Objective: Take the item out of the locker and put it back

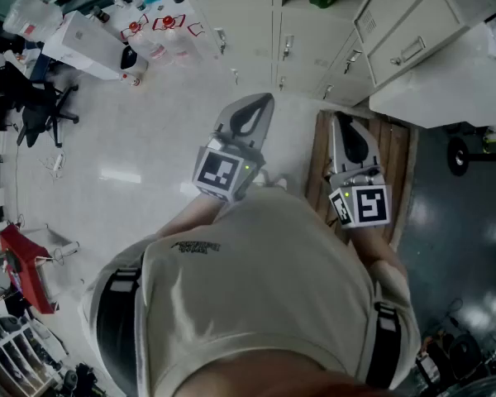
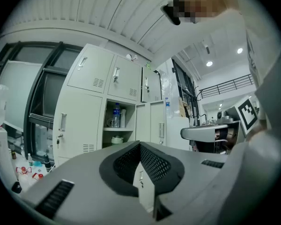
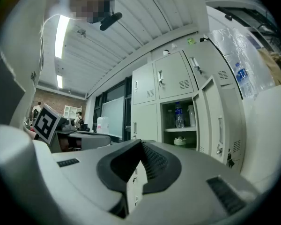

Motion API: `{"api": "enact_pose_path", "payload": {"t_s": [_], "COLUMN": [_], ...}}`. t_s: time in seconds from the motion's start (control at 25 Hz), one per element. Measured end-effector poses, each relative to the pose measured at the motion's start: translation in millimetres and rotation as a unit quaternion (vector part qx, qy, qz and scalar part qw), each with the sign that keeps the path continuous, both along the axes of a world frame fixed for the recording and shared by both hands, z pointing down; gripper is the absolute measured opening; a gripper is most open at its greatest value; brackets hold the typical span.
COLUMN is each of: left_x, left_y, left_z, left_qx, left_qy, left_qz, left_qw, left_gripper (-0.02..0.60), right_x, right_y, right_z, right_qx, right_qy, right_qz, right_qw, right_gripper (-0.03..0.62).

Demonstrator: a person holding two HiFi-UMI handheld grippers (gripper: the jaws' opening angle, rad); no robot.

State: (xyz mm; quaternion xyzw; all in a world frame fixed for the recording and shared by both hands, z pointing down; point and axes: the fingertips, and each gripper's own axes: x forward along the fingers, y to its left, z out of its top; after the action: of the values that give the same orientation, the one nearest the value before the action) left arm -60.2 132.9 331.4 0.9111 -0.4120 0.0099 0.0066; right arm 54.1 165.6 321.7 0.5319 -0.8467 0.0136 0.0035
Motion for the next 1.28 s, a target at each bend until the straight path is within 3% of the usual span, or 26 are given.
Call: {"api": "enact_pose_path", "payload": {"t_s": [1.28], "left_x": [26], "left_y": [-3], "left_z": [7], "left_qx": [-0.012], "left_qy": [-0.010], "left_qz": [0.008], "left_qw": [0.9998], "left_gripper": [0.011], "right_x": [25], "right_y": [-3], "right_z": [6], "right_qx": [-0.007], "right_qy": [-0.021], "right_qz": [0.003], "right_qw": [1.000], "right_gripper": [0.002]}}
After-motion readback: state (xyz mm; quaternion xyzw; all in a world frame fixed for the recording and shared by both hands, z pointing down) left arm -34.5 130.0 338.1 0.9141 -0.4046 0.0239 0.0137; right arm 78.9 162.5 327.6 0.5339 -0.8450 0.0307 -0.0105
